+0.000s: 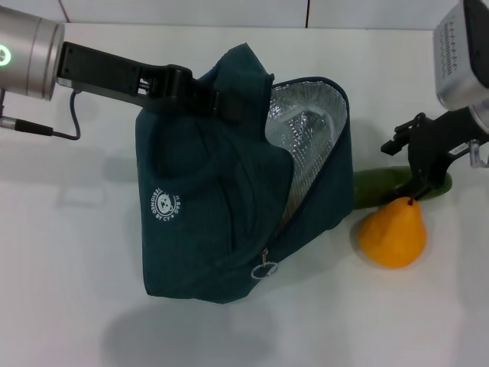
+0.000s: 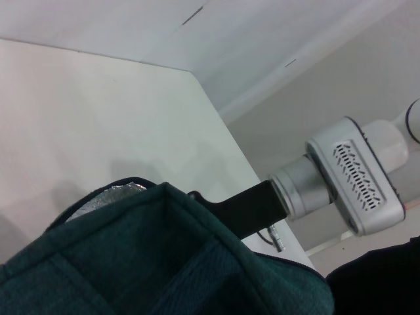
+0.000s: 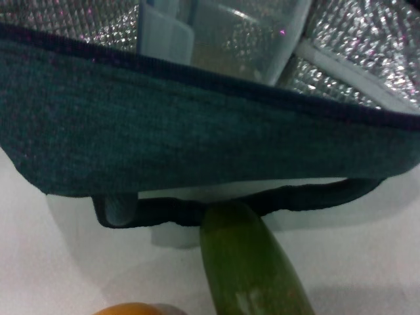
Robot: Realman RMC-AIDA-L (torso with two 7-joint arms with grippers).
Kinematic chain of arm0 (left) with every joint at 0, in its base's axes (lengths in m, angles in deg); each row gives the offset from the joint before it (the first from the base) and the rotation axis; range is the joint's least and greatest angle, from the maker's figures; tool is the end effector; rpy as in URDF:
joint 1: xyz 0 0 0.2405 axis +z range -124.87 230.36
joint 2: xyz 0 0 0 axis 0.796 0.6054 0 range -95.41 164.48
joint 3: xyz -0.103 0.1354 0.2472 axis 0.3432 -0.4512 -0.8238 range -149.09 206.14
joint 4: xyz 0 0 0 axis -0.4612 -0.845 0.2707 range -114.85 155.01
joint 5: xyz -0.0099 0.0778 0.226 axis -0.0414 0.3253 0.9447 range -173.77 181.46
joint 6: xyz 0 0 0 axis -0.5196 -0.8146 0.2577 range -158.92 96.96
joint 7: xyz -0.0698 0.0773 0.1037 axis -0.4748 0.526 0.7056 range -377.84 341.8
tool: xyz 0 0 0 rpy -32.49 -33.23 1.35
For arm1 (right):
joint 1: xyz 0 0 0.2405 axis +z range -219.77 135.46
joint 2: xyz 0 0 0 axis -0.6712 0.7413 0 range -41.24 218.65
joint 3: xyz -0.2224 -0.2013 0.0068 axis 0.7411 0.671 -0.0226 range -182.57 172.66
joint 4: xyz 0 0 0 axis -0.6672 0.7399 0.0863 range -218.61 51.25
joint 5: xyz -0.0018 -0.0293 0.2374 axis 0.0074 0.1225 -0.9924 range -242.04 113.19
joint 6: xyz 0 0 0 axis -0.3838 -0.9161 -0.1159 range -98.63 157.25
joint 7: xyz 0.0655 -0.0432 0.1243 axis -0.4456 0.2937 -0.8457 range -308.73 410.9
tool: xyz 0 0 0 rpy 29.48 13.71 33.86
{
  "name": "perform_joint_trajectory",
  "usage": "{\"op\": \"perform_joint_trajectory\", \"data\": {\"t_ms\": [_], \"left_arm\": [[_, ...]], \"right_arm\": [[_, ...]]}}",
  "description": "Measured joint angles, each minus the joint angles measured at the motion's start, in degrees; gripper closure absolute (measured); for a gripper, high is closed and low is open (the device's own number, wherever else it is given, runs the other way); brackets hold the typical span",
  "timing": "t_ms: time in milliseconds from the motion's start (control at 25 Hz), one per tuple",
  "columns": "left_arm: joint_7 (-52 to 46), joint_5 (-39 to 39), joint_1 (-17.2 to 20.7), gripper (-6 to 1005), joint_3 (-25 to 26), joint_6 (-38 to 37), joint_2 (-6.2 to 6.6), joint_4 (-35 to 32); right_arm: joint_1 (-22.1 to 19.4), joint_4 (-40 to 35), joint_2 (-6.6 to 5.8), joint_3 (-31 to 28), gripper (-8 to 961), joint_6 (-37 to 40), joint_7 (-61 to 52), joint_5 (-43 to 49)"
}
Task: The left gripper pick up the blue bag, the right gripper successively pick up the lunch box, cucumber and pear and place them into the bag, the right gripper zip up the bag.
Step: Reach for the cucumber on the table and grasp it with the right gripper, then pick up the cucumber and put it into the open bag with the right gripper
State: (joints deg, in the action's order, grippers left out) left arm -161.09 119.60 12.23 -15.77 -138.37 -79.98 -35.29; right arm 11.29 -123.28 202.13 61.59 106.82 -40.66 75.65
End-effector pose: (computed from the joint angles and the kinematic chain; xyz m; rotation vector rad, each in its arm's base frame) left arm -0.2037 0.4088 0.0510 2.5860 1.4542 0.5274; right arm 0.2103 0.4809 -0.0351 -2.9615 -0.0050 -0.4534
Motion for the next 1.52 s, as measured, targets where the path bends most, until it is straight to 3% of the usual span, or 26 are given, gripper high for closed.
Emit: {"op": "perform_joint_trajectory", "data": {"t_ms": [360,920,1120,1240,1360,1520], "left_arm": [[0.13,0.01,0.0,959,0.0,0.0,0.0,0.0],[0.16,0.0,0.32,960,0.0,-0.01,0.0,0.0],[0.16,-0.03,0.5,960,0.0,-0.01,0.16,0.0],[0.16,-0.07,0.53,960,0.0,-0.01,0.2,0.0],[0.16,-0.11,0.53,960,0.01,-0.01,0.26,0.0],[0.16,-0.27,0.53,960,0.08,-0.01,0.33,-0.01]], "right_arm": [[-0.09,1.86,1.57,1.74,111,-3.44,0.09,1.32],[-1.44,0.5,1.79,1.72,187,-4.15,-0.34,1.05],[-2.25,-1.63,1.78,1.22,312,-3.67,-0.98,0.8],[-4.47,-5.82,1.46,1.08,312,-3.58,-3.17,0.78],[-6.93,-9.7,0.54,-1.62,312,-3.77,-5.88,0.84],[-8.08,-10.74,-0.55,-12.36,312,-3.37,-8.19,0.45]]}}
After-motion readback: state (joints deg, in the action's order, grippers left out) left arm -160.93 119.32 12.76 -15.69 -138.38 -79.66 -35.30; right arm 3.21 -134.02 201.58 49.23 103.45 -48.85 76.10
